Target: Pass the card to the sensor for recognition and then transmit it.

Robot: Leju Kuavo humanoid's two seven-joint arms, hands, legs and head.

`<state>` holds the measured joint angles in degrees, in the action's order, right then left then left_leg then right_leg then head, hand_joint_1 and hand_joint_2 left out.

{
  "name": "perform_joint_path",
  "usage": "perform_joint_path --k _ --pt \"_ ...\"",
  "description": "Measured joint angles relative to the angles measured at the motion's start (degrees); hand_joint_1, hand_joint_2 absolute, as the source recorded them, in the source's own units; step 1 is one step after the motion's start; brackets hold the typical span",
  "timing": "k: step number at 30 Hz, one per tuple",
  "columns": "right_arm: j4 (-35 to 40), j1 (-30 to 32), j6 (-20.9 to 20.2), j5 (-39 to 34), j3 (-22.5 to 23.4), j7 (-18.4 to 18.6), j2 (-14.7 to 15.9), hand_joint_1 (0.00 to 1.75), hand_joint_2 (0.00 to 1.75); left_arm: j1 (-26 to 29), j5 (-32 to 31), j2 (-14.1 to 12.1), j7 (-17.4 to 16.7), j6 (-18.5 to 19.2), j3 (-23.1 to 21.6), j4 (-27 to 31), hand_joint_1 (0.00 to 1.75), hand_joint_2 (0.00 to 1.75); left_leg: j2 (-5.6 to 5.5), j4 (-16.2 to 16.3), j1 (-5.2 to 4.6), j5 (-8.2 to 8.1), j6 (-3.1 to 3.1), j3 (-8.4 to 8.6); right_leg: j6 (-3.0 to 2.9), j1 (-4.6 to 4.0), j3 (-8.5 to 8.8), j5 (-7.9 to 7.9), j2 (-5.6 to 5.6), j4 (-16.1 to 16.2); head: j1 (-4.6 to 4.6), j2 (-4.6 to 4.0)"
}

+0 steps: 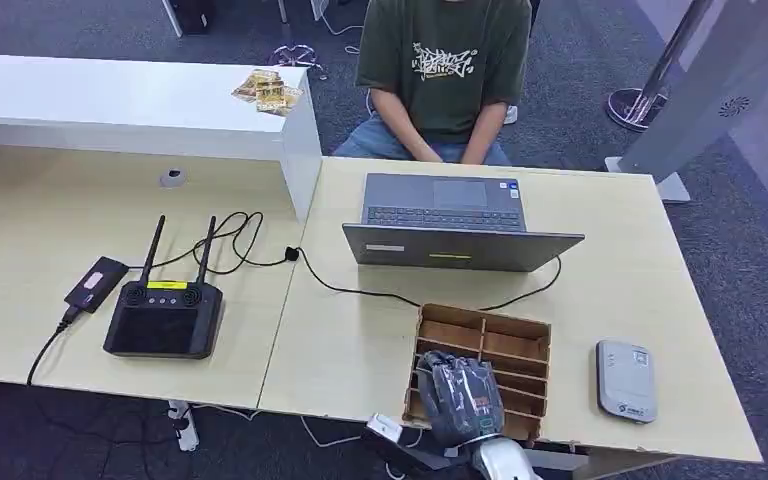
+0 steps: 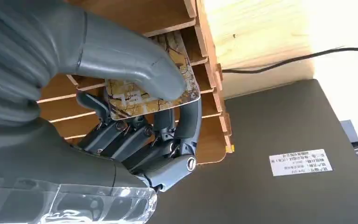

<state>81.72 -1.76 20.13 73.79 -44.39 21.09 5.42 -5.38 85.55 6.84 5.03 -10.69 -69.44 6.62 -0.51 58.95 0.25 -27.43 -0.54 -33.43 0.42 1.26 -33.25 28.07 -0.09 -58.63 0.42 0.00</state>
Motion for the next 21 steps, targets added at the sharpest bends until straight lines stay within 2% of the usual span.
perform_joint_path --k 5,10,14,16,18,21 --pt "0.9 0.6 2.3 0.2 0.2 -0.6 0.0 1.75 1.75 0.0 0.0 0.0 0.1 0.0 0.0 0.0 0.0 0.0 0.0 0.0 0.0 0.0 0.0 0.0 0.0 0.0 0.0 0.0 -0.01 0.0 0.0 0.0" --pt "4.9 2.8 11.3 2.7 1.6 -2.2 0.0 1.75 1.75 0.0 0.0 0.0 0.4 -0.1 0.0 0.0 0.0 0.0 -0.01 0.0 0.0 -0.01 0.0 -0.01 0.0 0.0 -0.01 0.01 0.0 0.0 0.0 0.0" --pt "8.5 4.4 14.6 3.9 2.6 -2.9 0.0 1.75 1.75 0.0 0.0 0.1 0.5 -0.2 0.0 0.0 0.0 0.0 0.0 0.0 0.0 -0.01 0.0 -0.01 0.0 0.0 -0.01 0.01 -0.01 0.0 -0.02 0.0" --pt "10.7 5.6 17.5 4.9 3.5 -3.4 -0.1 1.75 1.75 0.1 0.0 0.2 0.7 -0.2 0.0 0.0 0.0 0.0 -0.01 0.0 0.0 0.0 0.0 -0.01 0.0 0.0 -0.01 0.01 -0.02 0.0 0.0 0.0" --pt "13.8 6.8 19.1 5.5 5.0 -5.4 -0.5 1.75 1.75 0.1 0.0 0.2 1.0 -0.4 0.0 0.0 0.0 0.0 0.0 0.0 0.0 0.0 0.0 0.0 0.0 0.0 -0.01 0.01 0.0 0.0 -0.02 0.0" --pt "18.7 8.9 19.6 4.3 8.6 -11.1 -1.6 1.75 1.75 0.1 0.0 0.4 1.1 -0.6 0.0 0.0 0.0 0.0 -0.01 0.0 0.0 0.0 0.0 -0.01 0.0 0.0 0.0 0.01 -0.02 0.0 -0.02 0.0"
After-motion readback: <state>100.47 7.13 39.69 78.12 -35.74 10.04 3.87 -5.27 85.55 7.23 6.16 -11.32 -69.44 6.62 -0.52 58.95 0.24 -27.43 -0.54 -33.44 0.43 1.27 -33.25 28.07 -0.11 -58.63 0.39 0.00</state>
